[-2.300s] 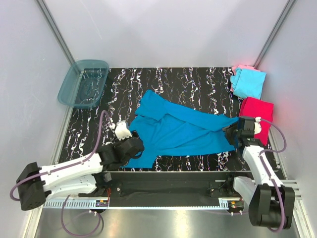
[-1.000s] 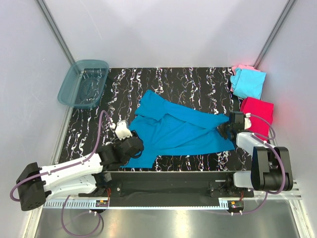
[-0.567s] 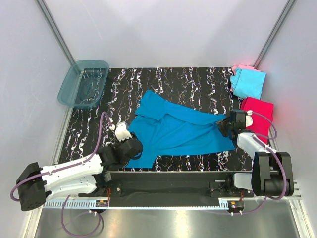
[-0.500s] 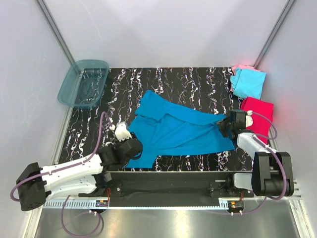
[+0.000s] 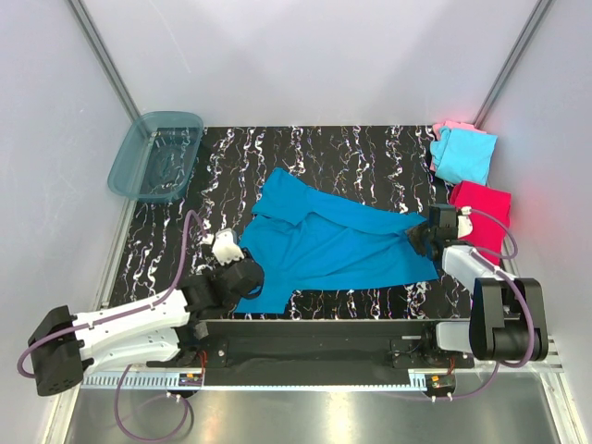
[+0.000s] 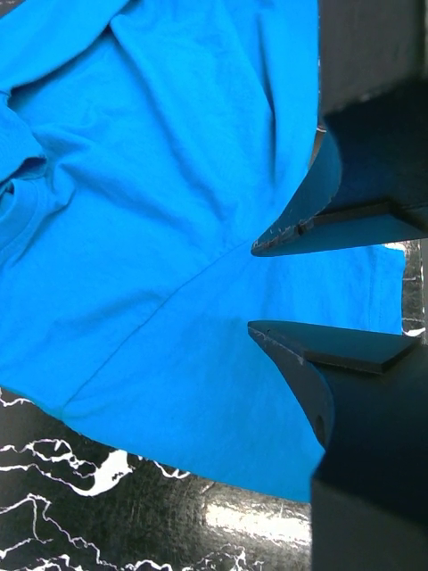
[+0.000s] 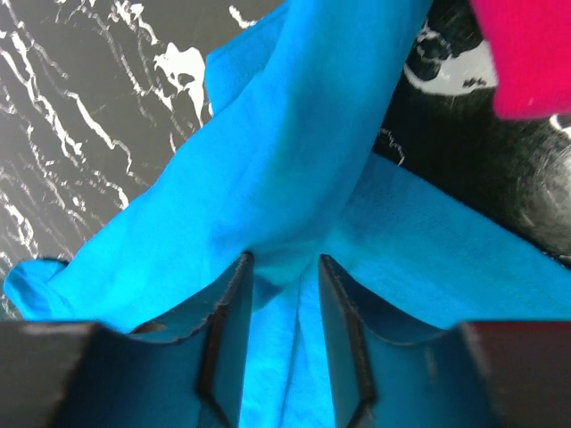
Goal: Fold and stack the t-shirts
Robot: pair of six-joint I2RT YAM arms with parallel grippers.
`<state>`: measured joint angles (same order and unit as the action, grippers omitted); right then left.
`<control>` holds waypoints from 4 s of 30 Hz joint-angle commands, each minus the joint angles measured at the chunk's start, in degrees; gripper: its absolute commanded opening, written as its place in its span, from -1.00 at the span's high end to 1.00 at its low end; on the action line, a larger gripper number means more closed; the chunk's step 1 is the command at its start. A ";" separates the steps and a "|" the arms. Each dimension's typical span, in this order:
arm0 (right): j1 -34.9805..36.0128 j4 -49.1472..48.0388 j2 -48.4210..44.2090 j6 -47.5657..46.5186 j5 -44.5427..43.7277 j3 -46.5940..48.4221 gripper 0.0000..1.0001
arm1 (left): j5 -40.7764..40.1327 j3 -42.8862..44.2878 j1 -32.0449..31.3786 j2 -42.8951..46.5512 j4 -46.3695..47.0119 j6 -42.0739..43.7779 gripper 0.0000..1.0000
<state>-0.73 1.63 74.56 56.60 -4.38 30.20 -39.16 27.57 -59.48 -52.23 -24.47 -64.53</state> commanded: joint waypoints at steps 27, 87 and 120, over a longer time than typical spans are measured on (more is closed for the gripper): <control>0.47 6.63 4.00 -1.84 -3.27 27.79 1.00 | -1.01 -2.53 0.25 5.65 -2.08 -1.91 0.33; 2.93 4.88 14.56 -2.90 0.51 35.99 1.00 | 17.54 25.59 19.58 -49.81 33.79 -5.52 -0.01; 2.75 0.31 5.70 -2.72 1.39 30.72 1.00 | 15.61 31.13 24.24 -35.70 26.50 10.11 1.00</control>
<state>2.09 6.28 86.48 53.65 -4.21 61.82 -20.16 56.73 -35.70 -97.97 3.51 -60.29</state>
